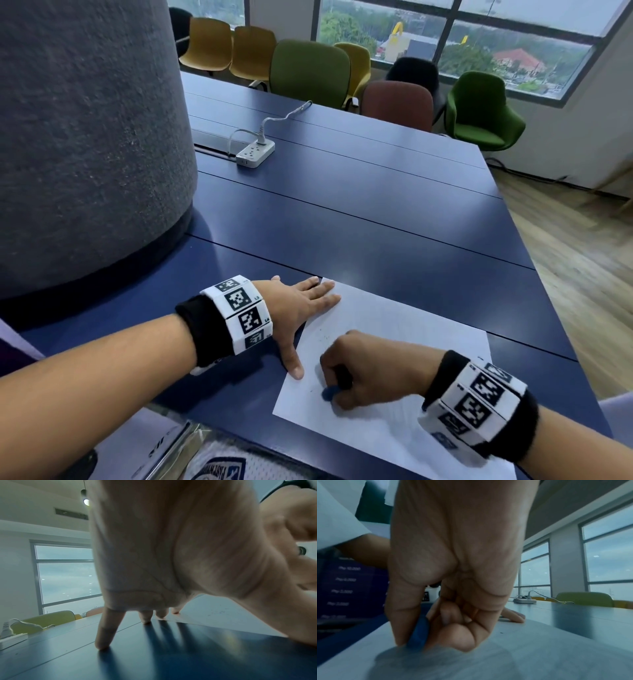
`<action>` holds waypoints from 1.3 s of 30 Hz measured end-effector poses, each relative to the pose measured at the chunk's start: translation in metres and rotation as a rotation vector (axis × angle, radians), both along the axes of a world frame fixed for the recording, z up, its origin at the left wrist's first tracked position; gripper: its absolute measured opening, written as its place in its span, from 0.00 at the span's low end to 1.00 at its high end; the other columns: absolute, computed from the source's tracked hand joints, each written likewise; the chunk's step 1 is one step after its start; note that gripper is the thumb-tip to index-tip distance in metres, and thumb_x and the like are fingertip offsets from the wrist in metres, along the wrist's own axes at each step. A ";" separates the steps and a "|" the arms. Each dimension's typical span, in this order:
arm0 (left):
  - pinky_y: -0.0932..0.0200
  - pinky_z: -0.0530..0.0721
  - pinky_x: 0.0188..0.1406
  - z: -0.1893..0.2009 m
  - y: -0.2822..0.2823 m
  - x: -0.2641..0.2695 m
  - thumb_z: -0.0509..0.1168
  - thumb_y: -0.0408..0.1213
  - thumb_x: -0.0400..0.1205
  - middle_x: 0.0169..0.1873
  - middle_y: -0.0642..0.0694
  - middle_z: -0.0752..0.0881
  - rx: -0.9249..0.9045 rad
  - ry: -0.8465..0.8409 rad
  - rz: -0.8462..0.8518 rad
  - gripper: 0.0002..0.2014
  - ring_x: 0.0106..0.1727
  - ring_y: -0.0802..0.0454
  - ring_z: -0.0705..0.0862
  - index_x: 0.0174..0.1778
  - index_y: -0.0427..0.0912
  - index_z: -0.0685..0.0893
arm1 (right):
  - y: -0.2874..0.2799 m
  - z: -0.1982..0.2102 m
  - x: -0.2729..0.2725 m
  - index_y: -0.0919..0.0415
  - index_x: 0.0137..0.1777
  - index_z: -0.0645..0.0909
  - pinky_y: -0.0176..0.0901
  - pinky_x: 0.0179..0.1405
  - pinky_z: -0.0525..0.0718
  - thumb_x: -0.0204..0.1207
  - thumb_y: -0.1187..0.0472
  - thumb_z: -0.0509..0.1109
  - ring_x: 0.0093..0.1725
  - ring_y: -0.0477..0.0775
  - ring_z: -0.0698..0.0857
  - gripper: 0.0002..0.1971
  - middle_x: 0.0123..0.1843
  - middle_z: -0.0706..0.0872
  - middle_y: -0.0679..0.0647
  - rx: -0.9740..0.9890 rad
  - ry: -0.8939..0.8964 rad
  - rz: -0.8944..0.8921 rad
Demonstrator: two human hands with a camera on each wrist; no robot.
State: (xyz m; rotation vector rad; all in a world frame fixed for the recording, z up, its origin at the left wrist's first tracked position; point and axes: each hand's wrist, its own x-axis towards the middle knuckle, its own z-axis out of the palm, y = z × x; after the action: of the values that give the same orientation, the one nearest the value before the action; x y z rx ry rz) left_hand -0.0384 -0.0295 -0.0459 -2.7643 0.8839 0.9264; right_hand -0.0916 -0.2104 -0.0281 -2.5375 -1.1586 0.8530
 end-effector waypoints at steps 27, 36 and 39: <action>0.21 0.46 0.78 0.001 0.000 -0.001 0.79 0.67 0.61 0.83 0.59 0.28 0.009 -0.007 0.001 0.71 0.82 0.59 0.27 0.85 0.56 0.31 | -0.009 0.001 -0.003 0.54 0.35 0.78 0.32 0.28 0.73 0.69 0.59 0.77 0.27 0.43 0.76 0.09 0.29 0.79 0.42 -0.008 0.017 -0.022; 0.21 0.46 0.78 0.000 0.000 0.001 0.78 0.67 0.61 0.83 0.59 0.27 0.015 -0.004 -0.003 0.71 0.82 0.59 0.27 0.85 0.56 0.30 | -0.009 0.004 0.002 0.54 0.36 0.79 0.27 0.27 0.70 0.70 0.60 0.77 0.27 0.41 0.76 0.08 0.29 0.79 0.42 -0.038 0.030 -0.047; 0.22 0.46 0.78 -0.001 0.001 0.001 0.78 0.68 0.61 0.82 0.59 0.27 0.015 0.003 -0.002 0.71 0.82 0.59 0.27 0.84 0.56 0.30 | -0.012 0.004 0.021 0.53 0.35 0.79 0.34 0.29 0.70 0.72 0.56 0.76 0.27 0.42 0.75 0.09 0.28 0.78 0.42 -0.002 -0.148 -0.166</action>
State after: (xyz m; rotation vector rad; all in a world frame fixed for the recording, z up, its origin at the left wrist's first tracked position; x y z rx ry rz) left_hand -0.0372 -0.0282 -0.0467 -2.7499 0.8763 0.9329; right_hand -0.0704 -0.2227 -0.0239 -2.6913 -0.9684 0.6368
